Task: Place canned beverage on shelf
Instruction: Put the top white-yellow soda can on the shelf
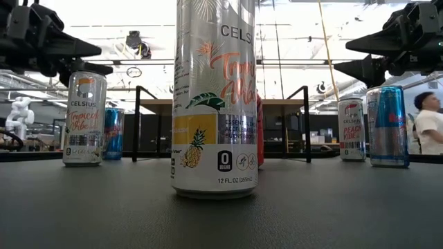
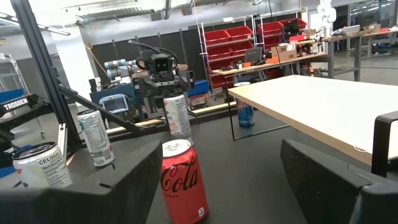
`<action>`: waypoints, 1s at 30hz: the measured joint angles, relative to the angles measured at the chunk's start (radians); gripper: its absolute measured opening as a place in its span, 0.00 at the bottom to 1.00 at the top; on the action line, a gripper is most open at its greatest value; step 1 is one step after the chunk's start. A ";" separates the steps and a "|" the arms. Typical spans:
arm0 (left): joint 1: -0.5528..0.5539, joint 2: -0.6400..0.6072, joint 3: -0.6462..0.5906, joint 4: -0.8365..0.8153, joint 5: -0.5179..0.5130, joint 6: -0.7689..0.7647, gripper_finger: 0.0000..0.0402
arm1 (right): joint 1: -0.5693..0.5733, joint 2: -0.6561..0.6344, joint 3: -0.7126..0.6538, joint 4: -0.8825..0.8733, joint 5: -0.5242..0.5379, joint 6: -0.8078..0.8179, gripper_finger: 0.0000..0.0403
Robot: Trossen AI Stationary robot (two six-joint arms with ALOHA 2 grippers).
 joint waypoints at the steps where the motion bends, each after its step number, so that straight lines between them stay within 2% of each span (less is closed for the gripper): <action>1: 0.000 0.013 0.000 0.000 -0.001 0.000 0.93 | 0.000 0.000 0.000 0.000 0.000 0.000 0.76; 16: 0.000 0.198 0.000 -0.002 -0.033 -0.033 0.93 | 0.000 0.000 0.000 0.001 0.000 0.000 0.76; 19: 0.000 0.227 0.000 -0.002 -0.034 -0.084 0.93 | 0.000 0.000 0.000 0.001 0.000 0.000 0.76; 30: 0.000 0.303 0.000 -0.002 -0.058 -0.087 0.93 | 0.000 0.000 0.000 0.000 0.000 0.000 0.76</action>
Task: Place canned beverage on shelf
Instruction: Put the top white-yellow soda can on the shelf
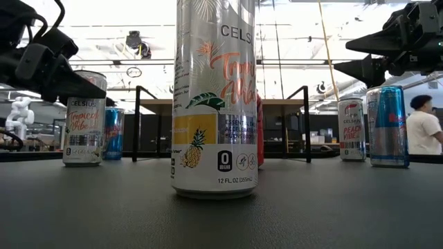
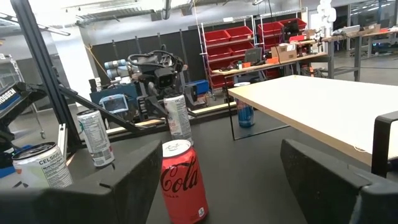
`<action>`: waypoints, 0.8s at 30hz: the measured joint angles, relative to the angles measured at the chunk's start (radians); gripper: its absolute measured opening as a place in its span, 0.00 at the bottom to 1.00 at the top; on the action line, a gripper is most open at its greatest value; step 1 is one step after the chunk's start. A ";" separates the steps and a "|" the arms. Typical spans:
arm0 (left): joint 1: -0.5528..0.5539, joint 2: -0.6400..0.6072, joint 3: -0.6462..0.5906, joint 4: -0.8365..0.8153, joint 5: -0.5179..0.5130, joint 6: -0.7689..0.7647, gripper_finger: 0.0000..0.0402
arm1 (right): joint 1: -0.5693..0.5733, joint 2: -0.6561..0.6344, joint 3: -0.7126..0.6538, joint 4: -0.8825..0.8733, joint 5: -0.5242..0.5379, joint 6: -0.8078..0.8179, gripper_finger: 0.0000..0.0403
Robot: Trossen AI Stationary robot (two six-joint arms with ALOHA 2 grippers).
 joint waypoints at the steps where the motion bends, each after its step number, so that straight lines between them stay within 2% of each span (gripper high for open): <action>1: 0.000 0.001 0.000 0.000 -0.005 0.000 0.93 | 0.000 0.000 0.000 0.000 0.000 0.000 0.76; 24: 0.000 0.001 0.000 0.000 0.025 0.001 0.93 | 0.000 0.000 0.000 -0.001 0.000 0.000 0.76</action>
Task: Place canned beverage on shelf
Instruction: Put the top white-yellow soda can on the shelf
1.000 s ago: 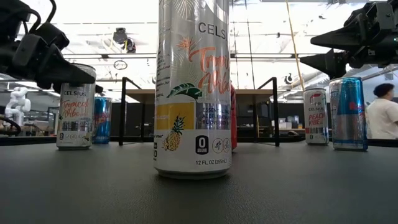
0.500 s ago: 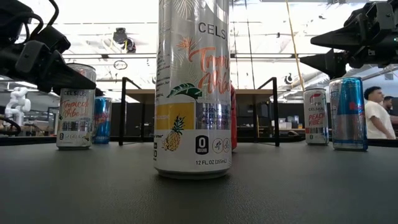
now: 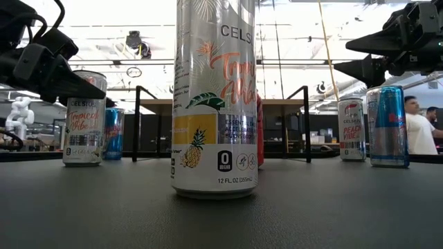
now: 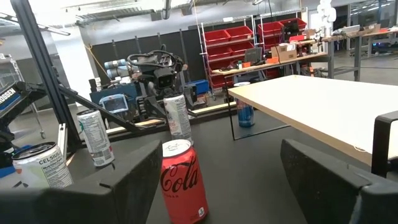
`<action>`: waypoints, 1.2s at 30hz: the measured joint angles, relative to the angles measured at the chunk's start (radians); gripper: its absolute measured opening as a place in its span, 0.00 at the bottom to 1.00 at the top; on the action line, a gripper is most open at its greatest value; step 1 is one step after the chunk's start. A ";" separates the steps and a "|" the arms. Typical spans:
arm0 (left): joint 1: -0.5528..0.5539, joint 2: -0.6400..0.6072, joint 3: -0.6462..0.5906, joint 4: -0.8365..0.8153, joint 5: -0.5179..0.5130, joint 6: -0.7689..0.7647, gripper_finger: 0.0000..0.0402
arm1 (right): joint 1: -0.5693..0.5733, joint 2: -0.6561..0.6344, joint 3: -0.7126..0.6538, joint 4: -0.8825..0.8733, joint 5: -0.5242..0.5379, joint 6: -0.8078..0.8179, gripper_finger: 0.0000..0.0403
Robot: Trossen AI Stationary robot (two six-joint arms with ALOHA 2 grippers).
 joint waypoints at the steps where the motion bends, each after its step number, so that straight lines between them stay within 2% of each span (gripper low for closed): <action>1: 0.000 0.000 0.000 0.000 0.000 0.000 0.93 | 0.000 0.000 0.000 0.000 0.000 0.000 0.76; 8: 0.000 0.000 0.000 0.000 0.001 0.001 0.90 | 0.000 0.000 0.000 0.000 0.000 0.000 0.76; 22: 0.000 0.000 0.000 -0.001 0.008 0.002 0.60 | 0.000 0.000 0.000 0.000 0.000 0.000 0.76; 36: 0.000 0.000 0.048 0.041 0.008 0.002 0.61 | 0.000 0.000 0.000 -0.001 0.000 0.000 0.76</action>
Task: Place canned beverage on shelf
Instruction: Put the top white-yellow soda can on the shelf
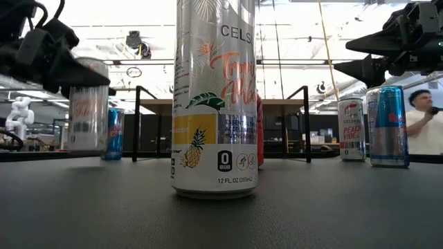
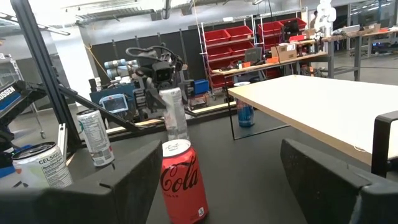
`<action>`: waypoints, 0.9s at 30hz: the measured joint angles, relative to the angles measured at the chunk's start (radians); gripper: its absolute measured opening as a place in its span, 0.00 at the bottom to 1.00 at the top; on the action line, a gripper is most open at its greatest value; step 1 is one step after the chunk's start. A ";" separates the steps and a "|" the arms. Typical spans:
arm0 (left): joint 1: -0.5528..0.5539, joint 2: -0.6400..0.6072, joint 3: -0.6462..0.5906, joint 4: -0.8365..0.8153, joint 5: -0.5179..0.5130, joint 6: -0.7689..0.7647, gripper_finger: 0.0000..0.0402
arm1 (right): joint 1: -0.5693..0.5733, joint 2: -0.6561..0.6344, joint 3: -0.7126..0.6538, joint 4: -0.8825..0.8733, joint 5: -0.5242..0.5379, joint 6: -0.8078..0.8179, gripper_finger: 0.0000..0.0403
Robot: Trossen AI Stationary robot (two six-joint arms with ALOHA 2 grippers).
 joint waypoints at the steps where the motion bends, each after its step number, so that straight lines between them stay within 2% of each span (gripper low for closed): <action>1: 0.000 0.000 0.008 0.000 -0.001 0.000 0.62 | 0.000 0.000 0.000 0.000 0.000 0.000 0.76; 6: 0.001 0.000 0.054 -0.001 -0.035 0.028 0.62 | 0.000 0.000 0.000 -0.001 0.000 0.000 0.76; 12: 0.035 0.017 0.137 -0.012 -0.031 0.027 0.62 | 0.000 0.000 0.000 -0.003 0.000 0.000 0.76; 18: 0.096 0.076 0.264 -0.158 -0.029 0.025 0.62 | 0.000 0.000 0.000 -0.003 0.000 0.000 0.76; 27: 0.202 0.140 0.416 -0.173 0.092 0.121 0.62 | 0.000 0.000 0.000 -0.003 0.000 0.000 0.76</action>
